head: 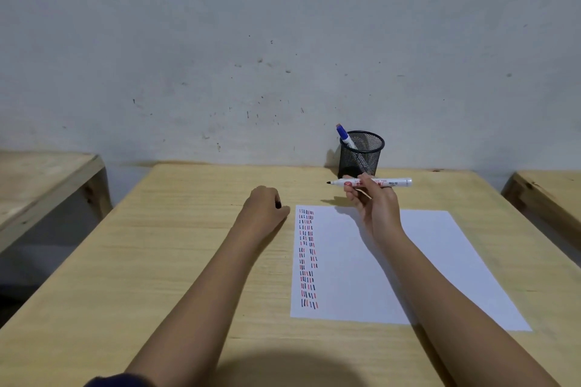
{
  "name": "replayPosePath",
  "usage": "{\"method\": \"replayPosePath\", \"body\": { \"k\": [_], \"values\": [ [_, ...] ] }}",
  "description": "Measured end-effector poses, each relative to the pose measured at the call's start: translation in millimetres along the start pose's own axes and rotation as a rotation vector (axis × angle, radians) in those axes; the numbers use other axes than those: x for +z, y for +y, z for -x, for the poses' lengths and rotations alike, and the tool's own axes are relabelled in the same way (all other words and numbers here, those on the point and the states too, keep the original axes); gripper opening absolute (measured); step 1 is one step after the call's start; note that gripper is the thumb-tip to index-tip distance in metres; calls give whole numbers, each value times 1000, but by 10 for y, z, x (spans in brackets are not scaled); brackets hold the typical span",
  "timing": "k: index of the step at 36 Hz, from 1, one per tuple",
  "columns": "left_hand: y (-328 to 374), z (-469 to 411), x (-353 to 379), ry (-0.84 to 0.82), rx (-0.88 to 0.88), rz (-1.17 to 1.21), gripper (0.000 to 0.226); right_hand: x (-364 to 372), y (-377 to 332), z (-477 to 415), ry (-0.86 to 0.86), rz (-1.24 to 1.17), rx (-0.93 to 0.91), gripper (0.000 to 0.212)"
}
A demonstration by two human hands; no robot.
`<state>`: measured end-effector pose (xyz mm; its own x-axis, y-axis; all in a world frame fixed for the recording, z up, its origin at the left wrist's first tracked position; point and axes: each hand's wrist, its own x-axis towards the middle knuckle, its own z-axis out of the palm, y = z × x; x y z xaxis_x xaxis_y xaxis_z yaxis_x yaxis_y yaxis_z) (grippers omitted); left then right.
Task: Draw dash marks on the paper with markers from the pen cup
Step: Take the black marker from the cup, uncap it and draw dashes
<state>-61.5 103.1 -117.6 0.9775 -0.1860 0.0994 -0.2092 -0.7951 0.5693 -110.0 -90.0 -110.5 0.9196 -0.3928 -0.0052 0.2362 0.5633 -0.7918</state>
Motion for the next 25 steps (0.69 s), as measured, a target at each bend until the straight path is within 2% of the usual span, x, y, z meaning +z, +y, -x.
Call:
{"method": "replayPosePath", "body": {
  "k": [3,6,8,10,13,16,19,25],
  "values": [
    [14,43,-4,118,59,37,44,4,-1,6,-30,31,-27,7],
    [73,170,-15,243,179,75,41,24,10,24,-75,204,-91,11],
    [93,283,10,207,277,91,39,42,39,51,-70,351,-129,18],
    [83,392,63,82,355,77,39,81,81,95,-61,429,-139,16],
    [35,498,145,-80,410,21,40,165,153,146,-18,402,-109,14],
    [11,552,181,-151,393,-11,48,233,234,167,12,384,-59,13],
    [2,586,193,-144,384,-44,56,293,264,199,38,475,-54,12],
    [9,584,228,-106,387,-75,49,303,306,159,46,621,-110,18]
  ]
}}
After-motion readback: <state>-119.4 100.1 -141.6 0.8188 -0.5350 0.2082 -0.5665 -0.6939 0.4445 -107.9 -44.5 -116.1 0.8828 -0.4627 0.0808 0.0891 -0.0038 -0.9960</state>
